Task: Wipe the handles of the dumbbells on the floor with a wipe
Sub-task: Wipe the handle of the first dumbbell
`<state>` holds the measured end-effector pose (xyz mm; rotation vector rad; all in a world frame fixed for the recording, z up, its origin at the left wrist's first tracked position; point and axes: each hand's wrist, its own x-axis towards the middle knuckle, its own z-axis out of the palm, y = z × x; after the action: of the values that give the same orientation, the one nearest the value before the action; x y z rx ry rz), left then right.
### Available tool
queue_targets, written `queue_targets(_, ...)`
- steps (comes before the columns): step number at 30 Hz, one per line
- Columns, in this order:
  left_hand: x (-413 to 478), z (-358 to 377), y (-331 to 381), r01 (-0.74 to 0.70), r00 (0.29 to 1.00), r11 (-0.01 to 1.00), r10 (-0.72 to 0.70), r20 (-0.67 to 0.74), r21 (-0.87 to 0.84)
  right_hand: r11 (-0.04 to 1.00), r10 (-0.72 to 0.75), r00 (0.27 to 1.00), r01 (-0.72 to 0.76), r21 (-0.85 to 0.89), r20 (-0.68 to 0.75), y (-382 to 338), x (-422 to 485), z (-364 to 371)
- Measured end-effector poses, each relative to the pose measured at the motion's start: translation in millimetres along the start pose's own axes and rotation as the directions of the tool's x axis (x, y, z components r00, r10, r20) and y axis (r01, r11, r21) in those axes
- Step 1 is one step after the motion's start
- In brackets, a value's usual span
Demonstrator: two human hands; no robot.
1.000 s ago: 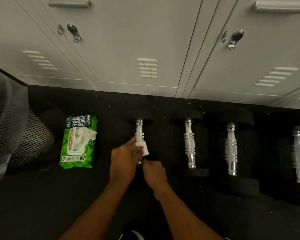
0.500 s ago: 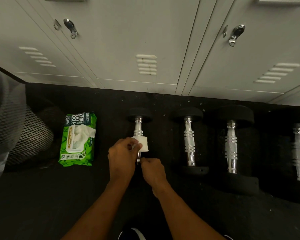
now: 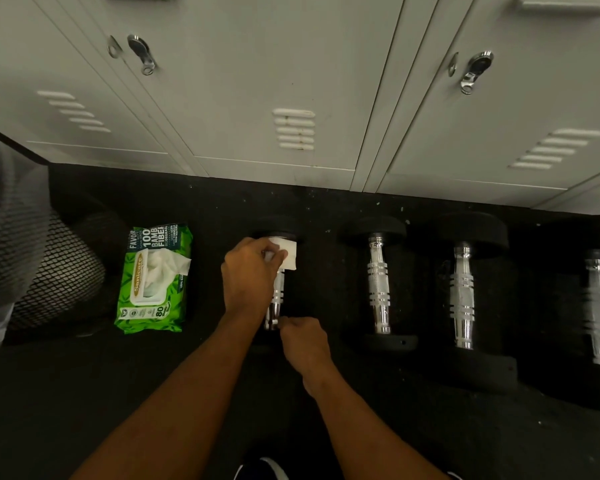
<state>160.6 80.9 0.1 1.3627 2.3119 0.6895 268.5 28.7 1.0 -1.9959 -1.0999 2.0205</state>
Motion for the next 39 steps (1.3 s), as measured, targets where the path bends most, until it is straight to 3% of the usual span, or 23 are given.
queue_targets(14,-65,-24,-18,0.17,0.967,0.985,-0.174,0.186,0.037,0.989,0.097,0.995,-0.098,-0.107,-0.015,-7,11,2)
queue_targets(21,-59,-13,-13,0.168,0.983,0.983,-0.162,0.084,-0.079,0.996,0.065,0.998,-0.065,-0.065,0.006,2,13,11)
queue_targets(29,-26,-9,-3,0.03,0.997,0.999,-0.032,0.065,0.029,0.999,0.042,0.999,-0.043,0.033,0.014,11,12,21)
queue_targets(39,5,-2,6,0.08,0.996,0.996,-0.082,0.035,0.05,0.999,-0.021,1.0,0.02,0.049,0.016,16,20,19)
